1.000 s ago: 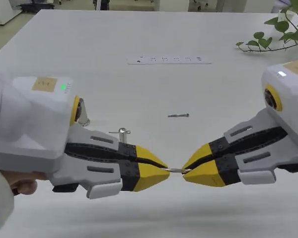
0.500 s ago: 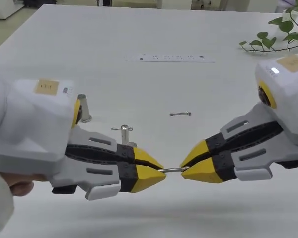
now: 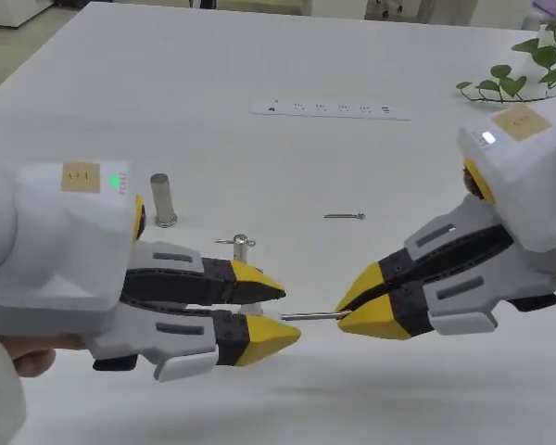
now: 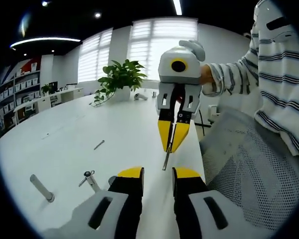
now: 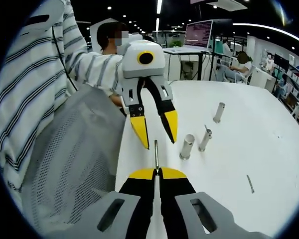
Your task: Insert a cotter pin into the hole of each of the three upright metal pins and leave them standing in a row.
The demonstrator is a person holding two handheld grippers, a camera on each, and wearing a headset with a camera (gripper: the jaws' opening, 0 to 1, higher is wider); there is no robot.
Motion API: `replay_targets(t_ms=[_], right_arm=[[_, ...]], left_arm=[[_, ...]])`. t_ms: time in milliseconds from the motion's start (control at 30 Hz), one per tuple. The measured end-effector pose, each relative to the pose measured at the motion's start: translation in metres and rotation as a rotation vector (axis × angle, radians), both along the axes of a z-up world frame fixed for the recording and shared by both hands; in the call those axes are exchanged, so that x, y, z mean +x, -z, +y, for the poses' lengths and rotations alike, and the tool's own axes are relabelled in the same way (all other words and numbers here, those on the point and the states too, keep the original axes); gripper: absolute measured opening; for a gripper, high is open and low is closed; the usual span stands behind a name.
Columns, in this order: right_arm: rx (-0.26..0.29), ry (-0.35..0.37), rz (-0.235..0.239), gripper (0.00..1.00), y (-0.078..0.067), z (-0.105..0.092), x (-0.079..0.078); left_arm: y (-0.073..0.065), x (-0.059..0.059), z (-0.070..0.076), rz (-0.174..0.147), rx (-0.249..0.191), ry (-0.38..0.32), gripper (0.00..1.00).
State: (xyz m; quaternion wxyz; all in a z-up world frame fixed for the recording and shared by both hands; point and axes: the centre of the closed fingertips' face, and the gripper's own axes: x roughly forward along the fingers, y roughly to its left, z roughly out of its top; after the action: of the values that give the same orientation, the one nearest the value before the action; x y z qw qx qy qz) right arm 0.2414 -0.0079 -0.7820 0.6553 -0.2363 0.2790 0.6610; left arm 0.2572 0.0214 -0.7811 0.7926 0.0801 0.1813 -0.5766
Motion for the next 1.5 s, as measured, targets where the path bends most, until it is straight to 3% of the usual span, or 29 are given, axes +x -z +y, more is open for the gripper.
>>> replay_targets(t_ms=[200, 233, 267, 367, 567, 667, 800, 1100, 1500], right_arm=[[-0.021, 0.062, 0.022, 0.04, 0.007, -0.001, 0.012], [-0.028, 0.074, 0.02, 0.04, 0.009, -0.001, 0.016], [-0.04, 0.088, 0.02, 0.04, 0.011, -0.002, 0.019], [-0.052, 0.129, 0.024, 0.04, 0.014, -0.003, 0.028], [-0.061, 0.174, 0.039, 0.04, 0.018, -0.002, 0.038], [-0.07, 0.19, 0.034, 0.04, 0.021, -0.002, 0.043], [-0.078, 0.201, 0.028, 0.04, 0.023, -0.002, 0.046], [-0.086, 0.213, 0.016, 0.04, 0.026, -0.002, 0.051], [-0.09, 0.209, 0.022, 0.04, 0.03, 0.001, 0.05]], left_arm=[[0.002, 0.013, 0.011, -0.022, -0.003, -0.082, 0.3], [0.003, 0.019, 0.015, -0.047, 0.008, -0.109, 0.32], [0.004, 0.021, 0.017, -0.05, 0.017, -0.122, 0.36], [0.013, 0.032, 0.025, -0.037, 0.037, -0.18, 0.37], [0.032, 0.041, 0.029, -0.024, 0.071, -0.202, 0.39], [0.038, 0.045, 0.03, -0.022, 0.08, -0.218, 0.38], [0.044, 0.05, 0.027, -0.004, 0.057, -0.23, 0.36], [0.067, 0.054, 0.023, 0.028, 0.083, -0.235, 0.31], [0.067, 0.056, 0.021, 0.026, 0.077, -0.24, 0.18]])
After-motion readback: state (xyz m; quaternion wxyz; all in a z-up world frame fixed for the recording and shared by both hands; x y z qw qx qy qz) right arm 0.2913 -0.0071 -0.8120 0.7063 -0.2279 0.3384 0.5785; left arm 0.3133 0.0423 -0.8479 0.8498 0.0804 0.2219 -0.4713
